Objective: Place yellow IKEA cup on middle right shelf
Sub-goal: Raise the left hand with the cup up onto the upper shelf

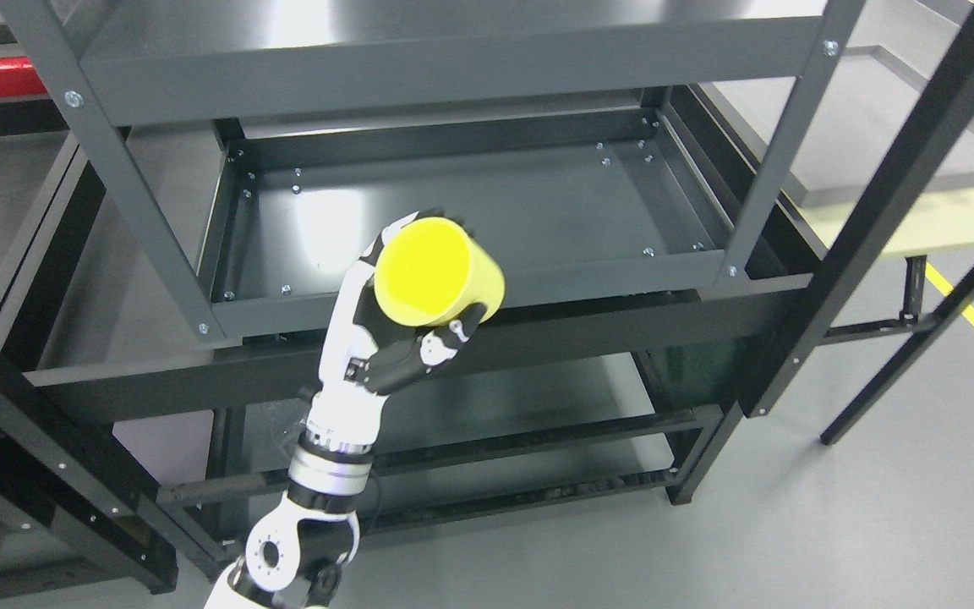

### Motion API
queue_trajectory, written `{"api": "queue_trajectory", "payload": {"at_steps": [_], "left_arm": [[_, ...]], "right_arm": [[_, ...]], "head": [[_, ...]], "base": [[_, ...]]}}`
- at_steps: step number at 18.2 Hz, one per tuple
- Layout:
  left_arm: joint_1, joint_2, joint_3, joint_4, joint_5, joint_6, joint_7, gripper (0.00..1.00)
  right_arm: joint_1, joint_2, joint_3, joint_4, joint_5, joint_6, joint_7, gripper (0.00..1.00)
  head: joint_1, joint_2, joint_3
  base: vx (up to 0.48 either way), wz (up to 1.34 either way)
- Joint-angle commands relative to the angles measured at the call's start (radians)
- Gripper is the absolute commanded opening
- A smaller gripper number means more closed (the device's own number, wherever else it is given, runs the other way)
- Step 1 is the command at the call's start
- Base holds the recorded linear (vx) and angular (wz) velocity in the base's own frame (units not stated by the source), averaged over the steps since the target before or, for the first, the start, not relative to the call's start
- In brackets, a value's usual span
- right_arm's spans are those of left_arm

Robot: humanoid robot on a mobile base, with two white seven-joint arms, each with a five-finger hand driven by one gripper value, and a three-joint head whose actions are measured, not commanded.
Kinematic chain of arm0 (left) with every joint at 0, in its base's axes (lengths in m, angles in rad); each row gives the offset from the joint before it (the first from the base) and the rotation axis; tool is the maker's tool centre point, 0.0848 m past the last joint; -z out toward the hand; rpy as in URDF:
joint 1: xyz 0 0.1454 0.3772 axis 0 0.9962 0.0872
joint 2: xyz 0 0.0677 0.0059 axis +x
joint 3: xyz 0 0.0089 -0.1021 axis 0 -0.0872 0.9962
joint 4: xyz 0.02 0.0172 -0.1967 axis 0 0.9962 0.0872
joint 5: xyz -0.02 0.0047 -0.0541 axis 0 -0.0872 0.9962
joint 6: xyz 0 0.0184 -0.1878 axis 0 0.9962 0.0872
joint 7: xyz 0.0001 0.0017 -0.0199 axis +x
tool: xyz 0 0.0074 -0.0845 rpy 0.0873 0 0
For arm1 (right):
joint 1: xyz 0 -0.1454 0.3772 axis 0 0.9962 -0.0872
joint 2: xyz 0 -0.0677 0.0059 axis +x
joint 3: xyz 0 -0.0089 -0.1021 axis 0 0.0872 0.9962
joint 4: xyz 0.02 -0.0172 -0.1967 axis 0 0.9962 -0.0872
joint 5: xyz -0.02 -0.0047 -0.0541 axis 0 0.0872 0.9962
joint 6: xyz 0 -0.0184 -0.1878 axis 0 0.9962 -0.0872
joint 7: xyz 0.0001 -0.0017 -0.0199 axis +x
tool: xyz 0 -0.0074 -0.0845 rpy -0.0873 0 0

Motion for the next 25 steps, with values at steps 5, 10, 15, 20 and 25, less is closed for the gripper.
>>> {"api": "queue_trajectory", "payload": {"at_steps": [5,10,15,20,25], "left_arm": [[-0.382,0.017,-0.259,-0.042,0.072,-0.001,0.008,0.02],[-0.497,0.017,-0.26,-0.042,0.08,0.009,0.105,0.01],[-0.66,0.017,-0.232,-0.037,0.085,0.225,0.453,0.0],[-0.747,0.017,-0.224,0.05,0.124,0.608,0.686,0.0],[-0.778,0.017,-0.224,0.164,0.134,0.847,0.703,0.06]], "right_arm": [[0.014,-0.017,0.017,0.0,-0.025,0.001,-0.001,0.99],[0.014,-0.017,0.017,0.0,-0.025,0.001,-0.001,0.99],[0.014,-0.017,0.017,0.0,-0.025,0.001,-0.001,0.99],[0.014,-0.017,0.017,0.0,-0.025,0.001,-0.001,0.99],[0.014,-0.017,0.017,0.0,-0.025,0.001,-0.001,0.99]], "head": [[0.0,0.0,0.0],[0.0,0.0,0.0],[0.0,0.0,0.0],[0.0,0.0,0.0],[0.0,0.0,0.0]], "base": [[0.233,0.15],[0.166,0.17],[0.07,0.07],[0.035,0.02],[0.003,0.0]]}}
